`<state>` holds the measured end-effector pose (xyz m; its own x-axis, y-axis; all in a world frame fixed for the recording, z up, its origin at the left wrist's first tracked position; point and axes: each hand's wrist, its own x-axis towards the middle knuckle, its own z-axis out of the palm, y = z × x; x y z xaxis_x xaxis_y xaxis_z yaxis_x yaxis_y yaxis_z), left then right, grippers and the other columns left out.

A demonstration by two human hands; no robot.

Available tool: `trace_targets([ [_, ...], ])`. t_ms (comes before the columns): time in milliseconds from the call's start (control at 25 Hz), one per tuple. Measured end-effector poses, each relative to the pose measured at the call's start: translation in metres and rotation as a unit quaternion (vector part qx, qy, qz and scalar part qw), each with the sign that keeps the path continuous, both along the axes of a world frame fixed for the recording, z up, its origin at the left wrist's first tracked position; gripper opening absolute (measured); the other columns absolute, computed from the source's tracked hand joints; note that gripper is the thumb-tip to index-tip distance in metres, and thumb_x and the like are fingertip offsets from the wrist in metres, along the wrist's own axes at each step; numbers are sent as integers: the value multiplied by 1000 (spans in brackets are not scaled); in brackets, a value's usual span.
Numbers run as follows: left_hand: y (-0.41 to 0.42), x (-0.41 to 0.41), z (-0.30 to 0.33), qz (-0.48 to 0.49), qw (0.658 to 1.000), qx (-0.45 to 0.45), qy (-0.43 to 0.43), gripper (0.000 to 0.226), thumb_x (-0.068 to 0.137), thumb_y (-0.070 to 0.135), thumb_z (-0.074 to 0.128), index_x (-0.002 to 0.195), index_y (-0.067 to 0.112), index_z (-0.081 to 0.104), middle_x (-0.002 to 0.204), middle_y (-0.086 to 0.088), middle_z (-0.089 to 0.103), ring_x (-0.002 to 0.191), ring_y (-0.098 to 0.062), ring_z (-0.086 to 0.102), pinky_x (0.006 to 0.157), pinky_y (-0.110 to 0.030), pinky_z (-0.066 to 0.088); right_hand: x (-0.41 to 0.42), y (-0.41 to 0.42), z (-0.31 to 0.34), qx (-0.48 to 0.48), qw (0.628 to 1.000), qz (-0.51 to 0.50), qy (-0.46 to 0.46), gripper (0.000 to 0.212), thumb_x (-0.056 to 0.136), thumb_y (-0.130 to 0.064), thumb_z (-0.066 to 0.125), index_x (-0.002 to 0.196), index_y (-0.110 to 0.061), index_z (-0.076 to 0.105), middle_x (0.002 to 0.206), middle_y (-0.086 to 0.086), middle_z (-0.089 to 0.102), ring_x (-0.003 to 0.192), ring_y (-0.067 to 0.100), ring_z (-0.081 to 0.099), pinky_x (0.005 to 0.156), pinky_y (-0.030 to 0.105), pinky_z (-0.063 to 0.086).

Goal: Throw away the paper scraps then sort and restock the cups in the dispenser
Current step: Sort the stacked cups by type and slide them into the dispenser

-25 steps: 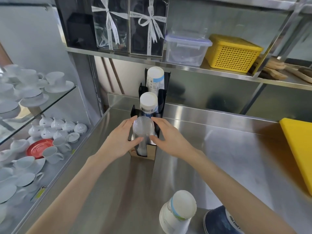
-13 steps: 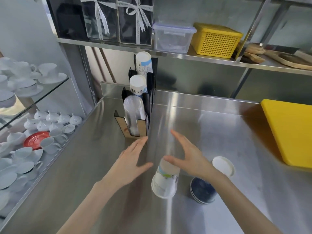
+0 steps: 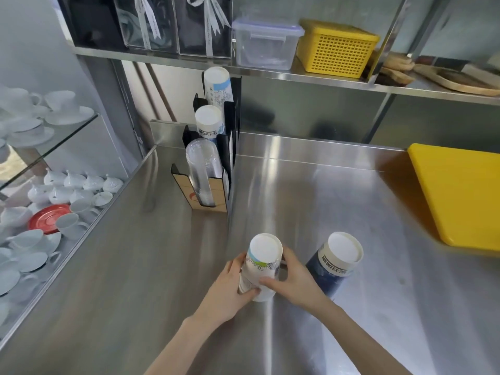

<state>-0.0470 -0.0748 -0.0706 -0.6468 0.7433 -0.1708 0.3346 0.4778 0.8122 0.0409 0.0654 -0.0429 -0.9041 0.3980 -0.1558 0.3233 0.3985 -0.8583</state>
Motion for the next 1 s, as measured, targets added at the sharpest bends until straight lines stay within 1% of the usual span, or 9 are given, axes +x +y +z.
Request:
trace_targets([
  [80, 2, 2, -1, 15, 1000, 9, -17, 74, 73, 29, 67, 135, 25, 26, 131, 3, 43, 123, -16, 44, 100, -25, 36, 0, -3, -3, 16, 1000, -19, 7, 66, 70, -19, 75, 114, -40, 32, 125, 2, 48, 114, 13, 50, 103, 36, 42],
  [160, 4, 3, -1, 15, 999, 15, -31, 83, 67, 33, 64, 137, 26, 20, 127, 11, 39, 127, -18, 38, 105, -30, 33, -2, -5, -3, 16, 999, -31, 14, 64, 70, -19, 75, 113, -40, 32, 121, 0, 48, 113, 13, 50, 99, 29, 42],
  [240, 4, 5, -2, 13, 1000, 11, -26, 90, 62, 37, 58, 139, 29, 12, 130, 12, 34, 129, -19, 32, 110, -33, 28, -3, -7, -1, 5, 999, -38, 12, 61, 70, -19, 75, 115, -35, 36, 120, -1, 50, 111, 12, 51, 93, 23, 40],
  [360, 6, 4, 1, 21, 999, 28, -16, 91, 57, 43, 57, 133, 42, 6, 132, 8, 35, 126, -20, 32, 109, -35, 29, -4, -6, 5, -11, 999, -47, 17, 64, 70, -20, 75, 123, -24, 40, 123, 0, 53, 108, 9, 51, 89, 19, 40],
  [520, 10, -1, 18, 26, 998, 61, 18, 90, 63, 32, 59, 139, 29, 12, 124, 20, 30, 127, -17, 32, 103, -26, 28, -10, -2, 23, -9, 998, -41, 39, 63, 69, -21, 77, 119, -31, 41, 126, 0, 54, 112, 11, 53, 96, 27, 45],
  [600, 12, -10, 31, 27, 996, 79, 35, 90, 66, 30, 63, 140, 30, 12, 123, 18, 33, 127, -17, 32, 100, -24, 26, -15, 0, 39, 0, 997, -39, 62, 66, 69, -22, 77, 122, -32, 40, 126, -2, 53, 111, 9, 53, 98, 29, 45],
  [760, 17, -37, 66, 17, 991, 116, 71, 92, 67, 30, 70, 140, 30, 13, 133, 15, 35, 128, -10, 29, 103, -27, 28, -29, 5, 79, -1, 992, -21, 126, 63, 73, -23, 73, 122, -38, 36, 116, -17, 54, 107, 1, 53, 92, 19, 45],
  [920, 21, -62, 99, 26, 986, 138, 87, 93, 62, 33, 69, 139, 29, 16, 138, 5, 41, 124, -16, 41, 105, -36, 37, -47, 14, 113, 18, 986, -1, 168, 56, 75, -21, 71, 120, -35, 38, 117, -12, 55, 109, 5, 54, 94, 22, 44],
  [1000, 23, -73, 114, 39, 984, 148, 87, 87, 62, 32, 72, 134, 28, 24, 130, 2, 47, 120, -17, 46, 103, -40, 42, -58, 19, 129, 28, 982, 10, 186, 55, 76, -21, 70, 119, -34, 40, 115, -14, 56, 105, -2, 55, 91, 15, 45],
])
